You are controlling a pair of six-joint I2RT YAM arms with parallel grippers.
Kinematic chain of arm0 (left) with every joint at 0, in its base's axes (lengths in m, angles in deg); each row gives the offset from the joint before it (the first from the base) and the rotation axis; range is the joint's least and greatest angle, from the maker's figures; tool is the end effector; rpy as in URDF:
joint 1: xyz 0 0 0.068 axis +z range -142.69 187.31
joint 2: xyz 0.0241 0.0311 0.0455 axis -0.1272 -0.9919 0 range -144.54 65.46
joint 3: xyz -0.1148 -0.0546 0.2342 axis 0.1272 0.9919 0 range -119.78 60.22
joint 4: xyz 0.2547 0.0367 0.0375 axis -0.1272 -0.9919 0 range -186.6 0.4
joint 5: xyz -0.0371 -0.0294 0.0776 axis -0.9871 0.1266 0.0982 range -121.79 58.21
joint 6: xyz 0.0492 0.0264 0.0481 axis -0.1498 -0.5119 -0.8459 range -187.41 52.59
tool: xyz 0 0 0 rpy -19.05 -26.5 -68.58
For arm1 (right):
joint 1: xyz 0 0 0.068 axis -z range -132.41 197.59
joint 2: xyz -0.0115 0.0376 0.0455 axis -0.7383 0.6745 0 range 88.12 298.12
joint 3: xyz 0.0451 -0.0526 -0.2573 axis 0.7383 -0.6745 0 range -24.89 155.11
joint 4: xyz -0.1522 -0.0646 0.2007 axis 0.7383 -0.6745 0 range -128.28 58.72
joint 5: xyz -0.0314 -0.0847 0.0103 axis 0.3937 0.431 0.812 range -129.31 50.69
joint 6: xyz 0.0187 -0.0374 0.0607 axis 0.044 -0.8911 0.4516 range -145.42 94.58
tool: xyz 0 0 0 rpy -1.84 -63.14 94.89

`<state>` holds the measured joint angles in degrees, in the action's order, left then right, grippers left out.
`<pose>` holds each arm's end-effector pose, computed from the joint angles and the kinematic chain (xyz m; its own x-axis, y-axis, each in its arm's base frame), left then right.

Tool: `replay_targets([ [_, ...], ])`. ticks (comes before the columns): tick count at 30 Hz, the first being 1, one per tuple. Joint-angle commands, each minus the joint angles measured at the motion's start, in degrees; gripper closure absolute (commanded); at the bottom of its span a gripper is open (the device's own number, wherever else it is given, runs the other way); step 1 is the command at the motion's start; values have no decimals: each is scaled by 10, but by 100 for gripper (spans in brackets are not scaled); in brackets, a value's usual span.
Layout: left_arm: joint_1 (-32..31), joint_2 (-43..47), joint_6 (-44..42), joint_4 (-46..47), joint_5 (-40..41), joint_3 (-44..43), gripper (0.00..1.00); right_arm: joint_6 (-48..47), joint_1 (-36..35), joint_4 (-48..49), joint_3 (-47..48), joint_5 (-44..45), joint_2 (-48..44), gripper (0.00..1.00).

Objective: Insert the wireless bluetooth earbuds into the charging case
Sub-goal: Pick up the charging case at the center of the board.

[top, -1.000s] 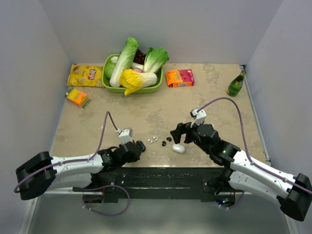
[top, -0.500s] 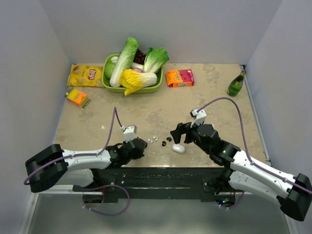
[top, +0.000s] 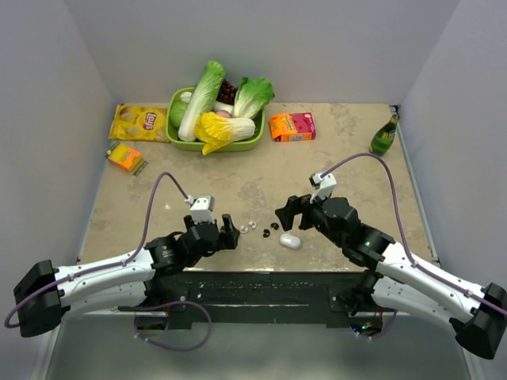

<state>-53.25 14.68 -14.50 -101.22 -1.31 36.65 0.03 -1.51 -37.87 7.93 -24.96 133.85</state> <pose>0.1256 -0.1589 0.1753 -0.6296 -0.2830 -0.7235 0.0897 0.8986 -0.4296 0.1537 0.1539 0.2572 -0.4462 0.1207 -0.8867 -0.4291 0.8407 0.3303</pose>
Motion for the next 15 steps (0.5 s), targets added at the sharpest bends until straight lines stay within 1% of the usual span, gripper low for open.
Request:
replay_targets([
  [1,-3,-35,-75,-26,5,-24,0,-8,0,3,22,-12,8,2],
  [3,-3,-50,-69,-40,32,-22,0,-1,-1,20,9,-30,14,2],
  [4,-3,-58,-86,-37,28,-20,0,0,0,28,5,-39,14,2],
  [7,-2,-58,-139,-35,-2,-37,1,7,0,38,1,-53,9,2],
  [9,-2,-53,-153,-61,-15,-52,0,-11,0,19,13,-70,10,2],
  [10,-2,-49,-169,-60,-23,-55,0,-15,0,13,17,-75,11,2],
  [13,1,-28,-199,-23,-65,-40,1,-22,0,3,24,-85,6,2],
  [15,13,-44,-207,-17,-99,-40,0,-22,0,1,23,-86,-2,2],
])
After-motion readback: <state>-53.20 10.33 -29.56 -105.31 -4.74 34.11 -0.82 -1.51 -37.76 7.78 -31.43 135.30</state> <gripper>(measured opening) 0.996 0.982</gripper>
